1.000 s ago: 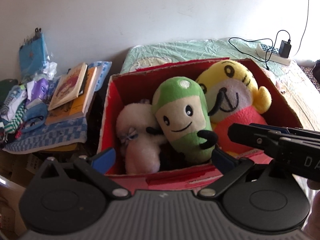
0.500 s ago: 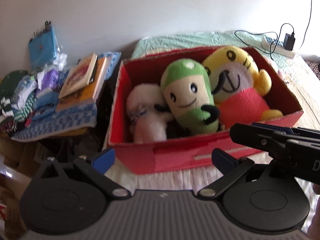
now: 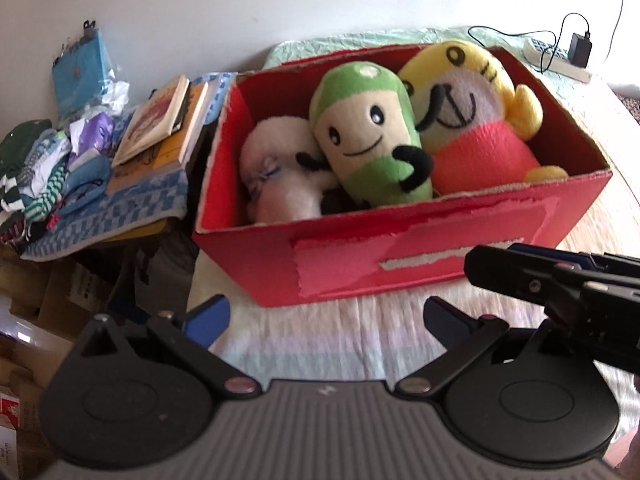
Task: Organize objects
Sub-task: 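Withdraw the right tool from the box toward the pink-brown teddy bear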
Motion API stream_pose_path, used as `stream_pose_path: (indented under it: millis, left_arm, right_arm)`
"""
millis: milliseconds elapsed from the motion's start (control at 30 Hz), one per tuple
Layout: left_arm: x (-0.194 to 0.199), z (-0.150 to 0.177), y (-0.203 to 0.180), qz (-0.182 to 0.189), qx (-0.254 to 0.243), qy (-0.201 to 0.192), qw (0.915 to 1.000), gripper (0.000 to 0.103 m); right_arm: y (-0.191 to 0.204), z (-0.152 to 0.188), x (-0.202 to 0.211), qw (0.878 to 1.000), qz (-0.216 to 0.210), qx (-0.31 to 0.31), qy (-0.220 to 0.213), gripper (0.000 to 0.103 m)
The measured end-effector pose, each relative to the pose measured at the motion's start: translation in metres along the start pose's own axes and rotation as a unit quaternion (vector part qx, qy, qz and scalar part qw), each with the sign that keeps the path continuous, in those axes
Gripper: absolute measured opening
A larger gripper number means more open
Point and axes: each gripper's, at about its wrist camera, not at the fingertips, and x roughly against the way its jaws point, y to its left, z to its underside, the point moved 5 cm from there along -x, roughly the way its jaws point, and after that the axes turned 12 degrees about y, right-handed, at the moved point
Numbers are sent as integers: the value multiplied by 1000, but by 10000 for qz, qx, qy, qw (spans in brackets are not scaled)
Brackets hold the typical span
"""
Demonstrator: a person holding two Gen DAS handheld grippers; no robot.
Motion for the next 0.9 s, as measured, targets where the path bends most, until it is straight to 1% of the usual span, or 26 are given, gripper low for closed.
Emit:
stream_pose_path:
  millis: [133,233,467,700,800,900]
  left_arm:
    - [-3,2,-7,20,-71,57,10000,103]
    - [-7,4,-15,102,-139,131,9998,103]
    - [-20,14,-53,553,-421,519,9962,102]
    - [-26,9,-94,1052,-550,730,9902,102]
    - [-24,8,-121,1198,-783,737,9870,102]
    - [-20,7,-149,1260,-1050,712,9839,102]
  right_arm:
    - [-6,4,1,9999,67,-89,35,41]
    - [-12,7,3,9998,101,-153,78,41]
    - [-34,13,12,9990,253,-334,141,41]
    - [-75,14,40,9965,466,-690,67,41]
    - [-99,12,55,9946,532,-885,26,41]
    - [-120,9,67,9928,591,-1041,-21,41]
